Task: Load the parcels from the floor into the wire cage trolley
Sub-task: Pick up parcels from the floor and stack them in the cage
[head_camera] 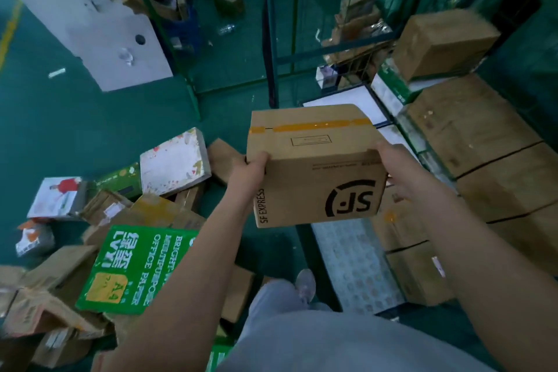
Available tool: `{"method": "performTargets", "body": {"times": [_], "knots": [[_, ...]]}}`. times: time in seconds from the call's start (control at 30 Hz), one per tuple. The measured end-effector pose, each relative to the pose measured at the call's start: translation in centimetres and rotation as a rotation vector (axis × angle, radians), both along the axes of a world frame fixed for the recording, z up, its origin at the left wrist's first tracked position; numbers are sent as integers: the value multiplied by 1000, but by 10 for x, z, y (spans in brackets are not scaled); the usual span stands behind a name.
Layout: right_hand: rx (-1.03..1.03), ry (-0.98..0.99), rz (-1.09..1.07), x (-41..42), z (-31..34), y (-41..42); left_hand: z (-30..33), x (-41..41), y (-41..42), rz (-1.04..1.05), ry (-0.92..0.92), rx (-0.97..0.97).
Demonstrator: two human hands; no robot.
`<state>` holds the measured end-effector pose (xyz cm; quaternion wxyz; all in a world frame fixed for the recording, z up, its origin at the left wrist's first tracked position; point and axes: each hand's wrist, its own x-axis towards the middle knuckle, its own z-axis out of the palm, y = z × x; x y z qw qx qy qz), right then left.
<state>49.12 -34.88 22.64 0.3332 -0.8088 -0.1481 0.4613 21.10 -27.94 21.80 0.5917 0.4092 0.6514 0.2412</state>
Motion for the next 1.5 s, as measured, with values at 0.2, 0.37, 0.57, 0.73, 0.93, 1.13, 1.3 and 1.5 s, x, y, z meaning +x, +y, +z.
{"method": "performTargets", "body": {"times": [0.2, 0.37, 0.57, 0.73, 0.93, 1.13, 1.3, 1.5], "knots": [[56, -11, -88, 64, 11, 28, 35, 66, 49, -73, 10, 98], [80, 7, -152, 94, 8, 38, 37, 109, 83, -177, 28, 109], [-40, -30, -138, 154, -62, 55, 12, 159, 144, -303, 43, -14], [-131, -18, -149, 173, -68, 113, -31, 213, 224, -397, 87, -157], [-178, 43, -191, 227, -130, 227, -112, 269, 348, -447, 166, -337], [-156, 170, -248, 285, -203, 305, -212, 319, 426, -438, 181, -418], [-138, 103, -289, 338, -258, 340, -257, 371, 440, -437, 109, -428], [32, -123, -353, 381, -317, 378, -317, 419, 440, -394, -44, -496]]}}
